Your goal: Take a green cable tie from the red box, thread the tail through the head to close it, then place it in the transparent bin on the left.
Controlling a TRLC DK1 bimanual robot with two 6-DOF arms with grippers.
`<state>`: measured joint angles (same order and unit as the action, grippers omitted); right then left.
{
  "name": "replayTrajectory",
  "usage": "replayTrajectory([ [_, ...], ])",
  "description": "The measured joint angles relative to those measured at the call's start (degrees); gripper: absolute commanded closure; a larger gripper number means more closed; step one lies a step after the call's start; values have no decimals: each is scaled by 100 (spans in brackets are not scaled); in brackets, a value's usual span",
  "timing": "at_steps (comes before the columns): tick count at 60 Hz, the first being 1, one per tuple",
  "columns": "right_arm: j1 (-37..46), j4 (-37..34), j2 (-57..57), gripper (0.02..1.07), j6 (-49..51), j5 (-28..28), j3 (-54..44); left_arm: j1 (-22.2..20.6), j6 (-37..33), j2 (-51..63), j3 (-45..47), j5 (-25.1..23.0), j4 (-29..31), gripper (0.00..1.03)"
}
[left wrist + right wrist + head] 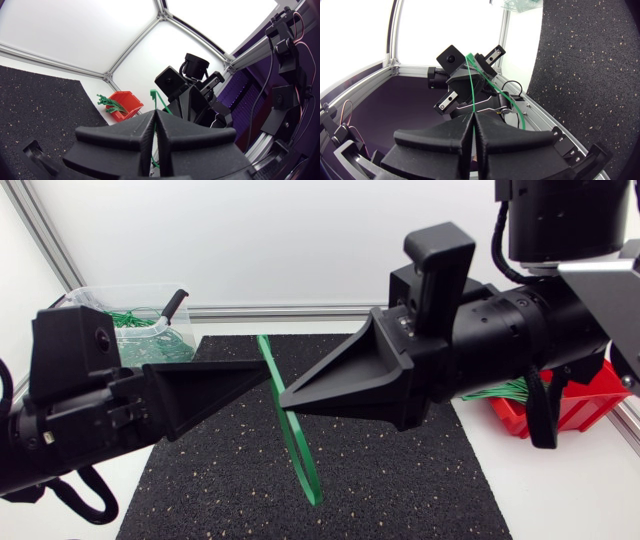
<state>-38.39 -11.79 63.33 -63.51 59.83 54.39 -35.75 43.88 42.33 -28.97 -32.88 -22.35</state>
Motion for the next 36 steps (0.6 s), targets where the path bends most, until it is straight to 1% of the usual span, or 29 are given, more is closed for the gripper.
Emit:
replayTrajectory([
  [36, 33, 0, -39, 101, 2, 0, -52, 4, -2, 0, 0, 0, 0, 99],
])
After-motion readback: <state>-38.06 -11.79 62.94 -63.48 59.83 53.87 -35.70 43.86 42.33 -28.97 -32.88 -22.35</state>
